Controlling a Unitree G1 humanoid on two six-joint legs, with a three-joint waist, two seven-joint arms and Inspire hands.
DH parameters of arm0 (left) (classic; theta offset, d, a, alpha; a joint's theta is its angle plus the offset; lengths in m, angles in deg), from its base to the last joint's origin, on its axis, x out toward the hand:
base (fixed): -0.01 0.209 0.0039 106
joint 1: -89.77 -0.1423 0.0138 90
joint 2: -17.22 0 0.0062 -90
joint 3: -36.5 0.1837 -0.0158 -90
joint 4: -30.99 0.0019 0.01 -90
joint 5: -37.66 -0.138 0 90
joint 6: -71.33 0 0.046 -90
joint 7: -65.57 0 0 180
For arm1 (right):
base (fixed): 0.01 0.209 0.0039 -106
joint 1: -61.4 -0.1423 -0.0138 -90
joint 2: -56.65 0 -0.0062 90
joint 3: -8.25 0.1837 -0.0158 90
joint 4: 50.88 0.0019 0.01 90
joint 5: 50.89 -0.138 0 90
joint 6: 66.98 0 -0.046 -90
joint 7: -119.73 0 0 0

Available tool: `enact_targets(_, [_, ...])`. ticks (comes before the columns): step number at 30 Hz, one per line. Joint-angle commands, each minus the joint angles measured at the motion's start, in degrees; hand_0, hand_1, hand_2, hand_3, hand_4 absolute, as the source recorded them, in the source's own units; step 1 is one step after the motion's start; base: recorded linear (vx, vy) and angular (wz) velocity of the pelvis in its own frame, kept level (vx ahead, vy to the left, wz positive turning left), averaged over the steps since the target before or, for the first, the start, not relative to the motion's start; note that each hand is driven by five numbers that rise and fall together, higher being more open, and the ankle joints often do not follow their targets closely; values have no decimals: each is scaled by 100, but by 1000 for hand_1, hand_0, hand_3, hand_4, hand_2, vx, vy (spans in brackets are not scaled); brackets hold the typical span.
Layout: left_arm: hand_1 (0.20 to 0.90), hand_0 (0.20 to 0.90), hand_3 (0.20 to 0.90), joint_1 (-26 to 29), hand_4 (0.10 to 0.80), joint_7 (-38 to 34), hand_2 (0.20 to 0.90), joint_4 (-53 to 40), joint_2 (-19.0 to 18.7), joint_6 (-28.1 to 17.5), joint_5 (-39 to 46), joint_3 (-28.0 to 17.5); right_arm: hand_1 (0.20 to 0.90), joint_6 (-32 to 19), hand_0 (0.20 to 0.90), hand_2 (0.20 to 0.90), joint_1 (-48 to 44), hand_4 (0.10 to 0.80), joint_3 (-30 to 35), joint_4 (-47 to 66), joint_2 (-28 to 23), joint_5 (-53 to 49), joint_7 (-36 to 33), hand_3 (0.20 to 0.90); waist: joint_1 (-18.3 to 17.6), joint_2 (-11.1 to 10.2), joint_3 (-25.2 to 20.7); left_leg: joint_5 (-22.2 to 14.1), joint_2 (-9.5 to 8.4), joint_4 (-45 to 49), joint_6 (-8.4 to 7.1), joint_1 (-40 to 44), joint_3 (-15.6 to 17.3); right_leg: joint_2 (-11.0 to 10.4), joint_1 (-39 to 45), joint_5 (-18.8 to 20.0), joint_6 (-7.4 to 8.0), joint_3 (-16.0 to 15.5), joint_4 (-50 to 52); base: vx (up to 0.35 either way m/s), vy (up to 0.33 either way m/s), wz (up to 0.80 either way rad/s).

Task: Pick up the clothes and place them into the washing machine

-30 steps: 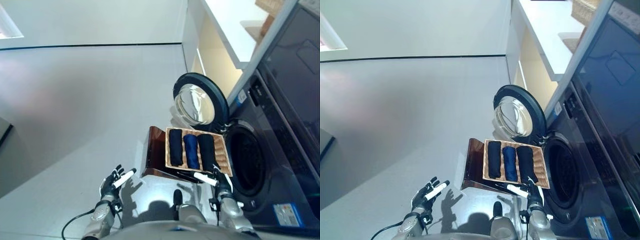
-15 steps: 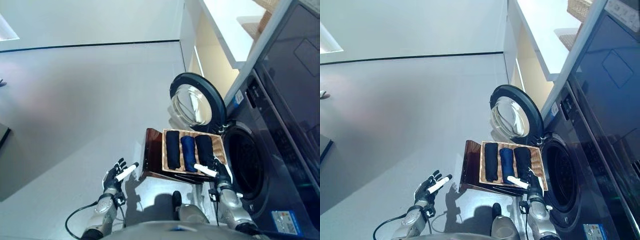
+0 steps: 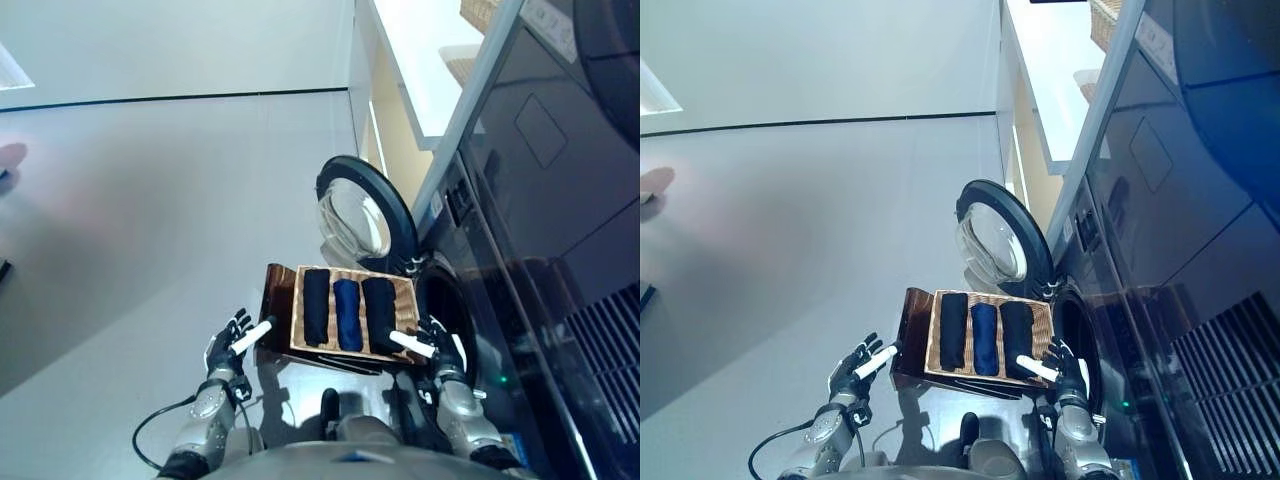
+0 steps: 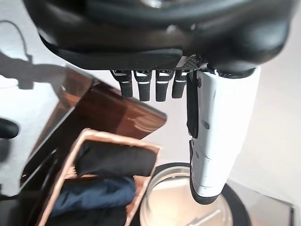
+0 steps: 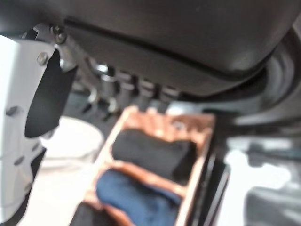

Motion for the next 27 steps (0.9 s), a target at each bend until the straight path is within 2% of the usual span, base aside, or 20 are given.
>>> enact_targets(1, [900,900,900,223,800,-29,900,-510,-218,-433,-102,65,900,-534,900,900,-235,800,83,341,-214,-60,-137,900,46,162,87,1100,369,-1046,76,-222,2,-194,704,72,589,492,252,182,111,-40])
enact_targets(3, [900,900,900,229,800,-22,900,-500,-217,-432,-123,67,900,-534,900,900,-237,800,90,339,-220,-63,-138,900,79,176,114,1104,334,-1201,48,-211,12,-209,763,34,603,547,261,141,94,-22])
enact_targets(4, [900,900,900,265,800,-34,900,-492,-221,-450,-156,81,900,-540,900,900,-257,800,102,329,-225,-66,-150,900,108,254,104,1032,211,-1655,18,-185,-18,-205,856,-19,639,650,218,152,126,-38])
enact_targets(6, [900,900,900,334,800,-24,900,-485,-206,-454,-168,102,900,-526,900,900,-256,800,142,312,-228,-67,-150,900,94,306,100,952,70,-1922,30,-141,141,-247,959,-72,672,667,176,145,150,-42])
enact_targets(7, [900,900,900,377,800,-20,900,-478,-189,-458,-167,114,900,-523,900,900,-257,800,168,314,-224,-83,-150,900,60,336,94,898,-15,-1981,72,-138,342,-261,989,-108,680,652,170,63,92,-39])
enact_targets(8, [900,900,900,379,800,-20,900,-476,-188,-458,-167,115,900,-522,900,900,-257,800,168,314,-225,-84,-149,900,66,332,98,894,-20,-1982,76,-130,351,-268,993,-113,684,658,171,73,161,-37])
enact_targets(9, [900,900,900,459,800,-13,900,-454,-189,-472,-172,152,900,-522,900,900,-295,800,186,282,-220,-78,-175,900,31,402,80,858,-88,-2127,146,-67,531,-280,1013,-175,673,667,184,61,177,-32])
enact_targets(14, [900,900,900,563,800,-86,900,-469,-254,-541,-102,104,900,-490,900,900,-428,800,130,311,-162,-102,-156,900,-31,390,0,622,-281,-2087,267,-115,766,-528,999,-141,820,596,104,56,157,-2])
enact_targets(17, [900,900,900,560,800,-146,900,-405,-267,-559,-41,55,900,-465,900,900,-579,800,41,252,-107,-82,-177,900,4,364,-22,470,-347,-2047,335,-189,805,-620,936,-67,926,688,18,23,112,3])
enact_targets(19, [900,900,900,557,800,-184,900,-440,-314,-603,-15,-9,900,-472,900,900,-681,800,-13,270,-91,-89,-139,900,103,312,24,355,-418,-1919,372,-347,608,-661,834,3,980,828,-3,-45,82,-21])
enact_targets(21, [900,900,900,560,800,-191,900,-532,-369,-631,44,-60,900,-485,900,900,-765,800,-66,247,-82,-91,-131,900,151,256,48,267,-416,-1765,402,-537,451,-679,697,28,1001,888,32,-28,59,-38])
enact_targets(24, [900,900,900,616,800,-208,900,-404,-364,-634,91,-105,900,-479,900,900,-833,800,-88,202,-5,-123,-130,900,180,234,79,265,-451,-1821,480,-538,560,-708,652,30,1046,811,79,11,67,1])
enact_targets(27, [900,900,900,622,800,-223,900,-396,-381,-648,108,-129,900,-476,900,900,-859,800,-104,195,10,-112,-143,900,199,226,51,242,-459,-1888,493,-510,586,-747,618,23,1094,729,124,0,30,22])
